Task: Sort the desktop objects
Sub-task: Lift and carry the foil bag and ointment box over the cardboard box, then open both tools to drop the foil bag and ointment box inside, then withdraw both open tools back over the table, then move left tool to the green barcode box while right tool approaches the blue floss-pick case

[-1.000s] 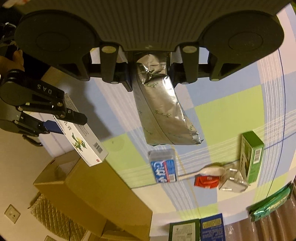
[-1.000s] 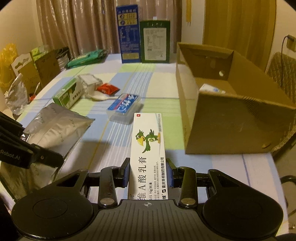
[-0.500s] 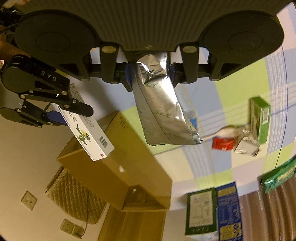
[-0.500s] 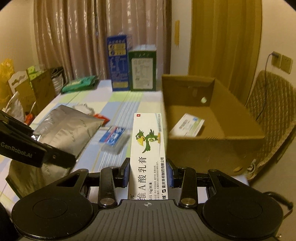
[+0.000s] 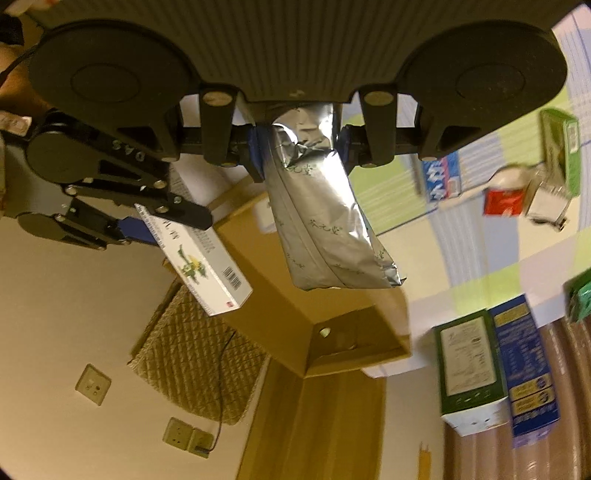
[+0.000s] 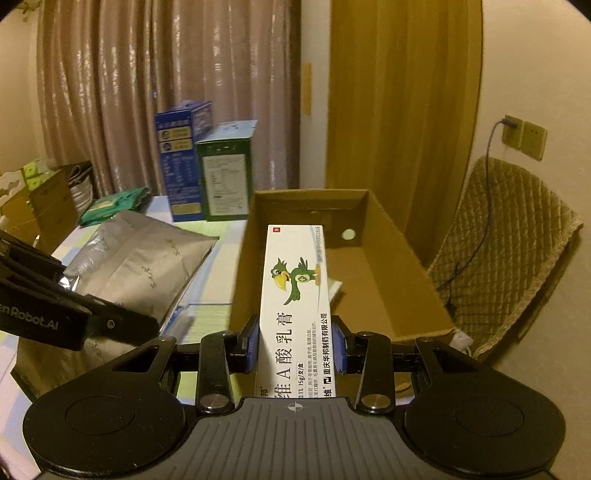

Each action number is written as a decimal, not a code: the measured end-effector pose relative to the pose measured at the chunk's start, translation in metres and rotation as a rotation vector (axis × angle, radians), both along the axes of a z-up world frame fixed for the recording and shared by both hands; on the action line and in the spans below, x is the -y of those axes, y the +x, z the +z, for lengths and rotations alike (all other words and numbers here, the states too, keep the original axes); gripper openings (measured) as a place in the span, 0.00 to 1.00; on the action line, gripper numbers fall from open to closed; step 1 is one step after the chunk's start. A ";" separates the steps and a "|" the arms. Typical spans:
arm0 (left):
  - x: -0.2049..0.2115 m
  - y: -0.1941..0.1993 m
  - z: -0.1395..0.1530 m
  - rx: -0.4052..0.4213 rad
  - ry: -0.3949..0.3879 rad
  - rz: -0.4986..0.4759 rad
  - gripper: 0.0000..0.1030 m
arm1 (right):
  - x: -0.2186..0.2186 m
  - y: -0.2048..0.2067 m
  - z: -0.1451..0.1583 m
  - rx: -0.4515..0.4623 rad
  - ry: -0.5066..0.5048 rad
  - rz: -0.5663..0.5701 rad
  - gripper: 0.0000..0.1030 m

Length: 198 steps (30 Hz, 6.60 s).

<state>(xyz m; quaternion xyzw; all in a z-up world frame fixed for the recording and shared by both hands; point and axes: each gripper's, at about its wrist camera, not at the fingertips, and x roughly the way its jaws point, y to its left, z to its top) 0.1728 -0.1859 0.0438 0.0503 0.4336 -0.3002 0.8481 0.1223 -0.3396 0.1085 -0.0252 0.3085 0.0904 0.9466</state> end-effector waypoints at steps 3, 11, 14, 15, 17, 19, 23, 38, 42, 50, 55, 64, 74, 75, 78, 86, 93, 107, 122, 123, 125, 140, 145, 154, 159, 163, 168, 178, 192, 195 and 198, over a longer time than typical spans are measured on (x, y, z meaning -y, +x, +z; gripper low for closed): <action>0.013 0.008 0.003 0.001 -0.009 -0.014 0.32 | 0.011 0.008 0.001 -0.010 0.005 -0.010 0.34; 0.038 0.026 0.011 0.018 -0.019 -0.023 0.32 | 0.033 0.026 0.000 -0.019 -0.003 -0.024 0.34; 0.045 0.033 0.012 0.017 -0.027 -0.024 0.32 | 0.038 0.034 -0.001 -0.028 0.003 -0.026 0.34; 0.047 0.035 0.013 0.016 -0.030 -0.022 0.32 | 0.040 0.036 -0.002 -0.030 0.005 -0.026 0.34; 0.050 0.040 0.013 0.014 -0.035 -0.016 0.32 | 0.044 0.042 -0.002 -0.036 0.013 -0.030 0.34; 0.054 0.046 0.013 0.012 -0.040 -0.008 0.32 | 0.048 0.048 -0.002 -0.037 0.014 -0.033 0.34; 0.061 0.061 0.015 0.016 -0.044 0.008 0.32 | 0.057 0.066 0.002 -0.027 0.013 -0.042 0.34; 0.099 0.122 -0.014 -0.010 -0.043 0.066 0.32 | 0.082 0.123 -0.017 -0.061 0.029 -0.054 0.34; 0.104 0.129 -0.030 -0.037 -0.045 0.085 0.33 | 0.082 0.129 -0.025 -0.077 0.031 -0.059 0.34; 0.092 0.122 -0.036 -0.020 -0.023 0.120 0.32 | 0.083 0.130 -0.036 -0.096 0.041 -0.065 0.34; 0.080 0.112 -0.032 -0.005 -0.020 0.130 0.32 | 0.080 0.127 -0.036 -0.103 0.047 -0.065 0.34; 0.065 0.102 -0.028 -0.002 -0.035 0.144 0.36 | 0.077 0.131 -0.031 -0.058 0.084 -0.069 0.38; 0.041 0.076 -0.022 0.025 -0.051 0.165 0.39 | 0.087 0.103 -0.016 -0.025 0.136 -0.113 0.47; 0.039 0.071 -0.021 0.027 -0.055 0.166 0.41 | 0.087 0.098 -0.014 -0.023 0.143 -0.114 0.48; 0.031 0.056 -0.015 0.042 -0.061 0.171 0.46 | 0.086 0.076 -0.007 -0.012 0.177 -0.121 0.49; -0.007 -0.001 -0.009 0.078 -0.050 0.198 0.70 | 0.059 -0.001 0.001 -0.007 0.252 -0.100 0.65; -0.061 -0.055 -0.016 0.093 -0.015 0.259 0.91 | 0.016 -0.044 -0.010 -0.075 0.254 -0.019 0.74; -0.178 -0.111 -0.021 0.118 0.028 0.510 0.99 | -0.058 -0.074 -0.017 -0.112 0.199 0.138 0.98; -0.215 -0.116 -0.032 0.092 0.027 0.569 0.99 | -0.090 -0.065 -0.028 -0.147 0.156 0.186 0.98; -0.216 -0.115 -0.034 0.087 0.026 0.569 0.99 | -0.091 -0.064 -0.028 -0.149 0.153 0.187 0.98; -0.218 -0.113 -0.038 0.080 0.026 0.572 0.99 | -0.094 -0.062 -0.030 -0.154 0.150 0.189 0.98; -0.226 -0.087 -0.058 0.060 0.059 0.570 0.99 | -0.119 -0.041 -0.054 -0.184 0.097 0.201 0.98; -0.223 -0.068 -0.063 0.078 0.091 0.546 0.99 | -0.129 -0.025 -0.062 -0.180 0.095 0.208 0.98; -0.226 -0.018 -0.085 0.085 0.134 0.528 0.99 | -0.151 0.016 -0.092 -0.188 0.091 0.209 0.98; -0.230 0.013 -0.105 0.088 0.170 0.536 0.98 | -0.163 0.044 -0.113 -0.191 0.073 0.226 0.98; -0.231 0.034 -0.121 0.104 0.198 0.526 0.97 | -0.170 0.068 -0.130 -0.182 0.052 0.232 0.98; -0.230 0.053 -0.137 0.146 0.215 0.513 0.93 | -0.171 0.097 -0.149 -0.194 0.058 0.202 0.98; -0.230 0.077 -0.158 0.170 0.200 0.500 0.70 | -0.184 0.117 -0.167 -0.216 0.076 0.209 0.91; -0.236 0.089 -0.165 0.152 0.180 0.527 0.29 | -0.194 0.131 -0.178 -0.207 0.047 0.210 0.78; -0.235 0.086 -0.164 0.148 0.177 0.538 0.25 | -0.197 0.131 -0.179 -0.191 0.025 0.210 0.74; -0.230 0.080 -0.164 0.149 0.194 0.548 0.25 | -0.199 0.130 -0.179 -0.178 0.003 0.208 0.64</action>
